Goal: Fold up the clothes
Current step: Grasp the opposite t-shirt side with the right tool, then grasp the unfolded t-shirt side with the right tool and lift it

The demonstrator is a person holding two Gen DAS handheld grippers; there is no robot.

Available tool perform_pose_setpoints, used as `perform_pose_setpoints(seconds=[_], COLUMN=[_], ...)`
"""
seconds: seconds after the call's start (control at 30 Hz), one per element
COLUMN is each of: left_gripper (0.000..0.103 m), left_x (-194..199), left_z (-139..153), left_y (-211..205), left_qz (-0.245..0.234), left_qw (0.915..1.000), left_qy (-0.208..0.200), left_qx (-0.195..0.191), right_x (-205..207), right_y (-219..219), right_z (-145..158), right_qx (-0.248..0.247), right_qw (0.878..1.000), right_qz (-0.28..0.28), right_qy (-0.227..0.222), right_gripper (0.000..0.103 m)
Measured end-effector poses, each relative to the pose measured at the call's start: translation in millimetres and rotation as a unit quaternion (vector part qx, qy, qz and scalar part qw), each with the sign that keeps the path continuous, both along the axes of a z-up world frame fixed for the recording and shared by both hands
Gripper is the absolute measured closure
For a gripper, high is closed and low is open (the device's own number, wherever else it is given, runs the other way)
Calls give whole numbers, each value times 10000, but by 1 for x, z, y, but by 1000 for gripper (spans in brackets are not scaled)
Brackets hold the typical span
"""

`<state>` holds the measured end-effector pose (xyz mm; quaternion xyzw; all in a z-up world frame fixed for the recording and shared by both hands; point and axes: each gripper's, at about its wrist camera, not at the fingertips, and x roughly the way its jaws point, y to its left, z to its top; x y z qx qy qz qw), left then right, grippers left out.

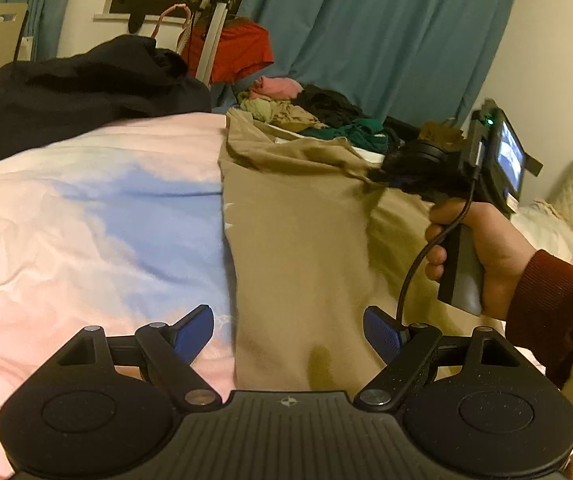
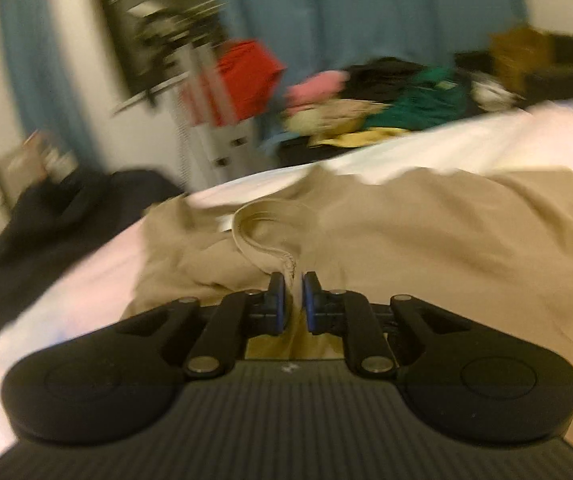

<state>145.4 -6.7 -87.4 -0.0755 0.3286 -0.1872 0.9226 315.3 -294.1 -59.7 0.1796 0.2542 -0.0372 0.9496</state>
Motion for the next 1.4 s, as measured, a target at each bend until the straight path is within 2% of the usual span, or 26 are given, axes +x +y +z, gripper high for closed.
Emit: perform_pose_setpoints(seconds=[0.13, 0.4, 0.53, 0.73, 0.77, 0.8, 0.83, 0.87, 0.9, 0.97, 1.03, 1.17, 1.3, 1.4], left_gripper=[19, 19, 19, 19, 19, 18, 17, 14, 10, 0, 0, 0, 0, 0], left_x=[-5, -6, -7, -14, -16, -18, -21, -24, -28, -35, -44, -53, -57, -59], left_z=[-1, -4, -4, 0, 1, 3, 5, 8, 10, 15, 19, 21, 16, 9], left_y=[-5, -13, -16, -17, -18, -18, -18, -18, -18, -17, -16, -20, -25, -29], left_qz=[-11, -125, -75, 62, 75, 87, 114, 195, 275, 402, 495, 509, 489, 466], left_qw=[9999, 9993, 9990, 9977, 9976, 9973, 9968, 9963, 9956, 9943, 9929, 9922, 9925, 9930], left_qy=[-33, -181, -256, -477, -511, -564, -628, -690, -753, -881, -1012, -1067, -993, -876], left_qx=[133, 302, 354, 469, 469, 468, 478, 476, 475, 439, 370, 401, 523, 637], right_x=[-12, -43, -88, -176, -189, -200, -207, -213, -218, -216, -213, -213, -204, -187], right_y=[-24, -43, -31, 11, 17, 23, 27, 31, 35, 35, 34, 21, -24, -77], right_z=[-3, 1, 16, 40, 41, 41, 41, 42, 42, 44, 45, 45, 41, 29], right_qx=[227, 227, -48, -667, -705, -730, -771, -812, -827, -675, -548, -82, 786, 1716], right_qw=[9983, 9985, 9998, 9974, 9969, 9962, 9955, 9945, 9937, 9932, 9932, 9952, 9942, 9813], right_qz=[-536, -502, -199, 216, 262, 296, 307, 318, 343, 543, 687, 636, 122, -534], right_qy=[33, 42, -9, -186, -249, -359, -466, -573, -669, -778, -766, -740, -729, -695], right_gripper=[90, 88, 88, 85, 77, 61, 53, 37, 28, 15, 16, 16, 16, 16])
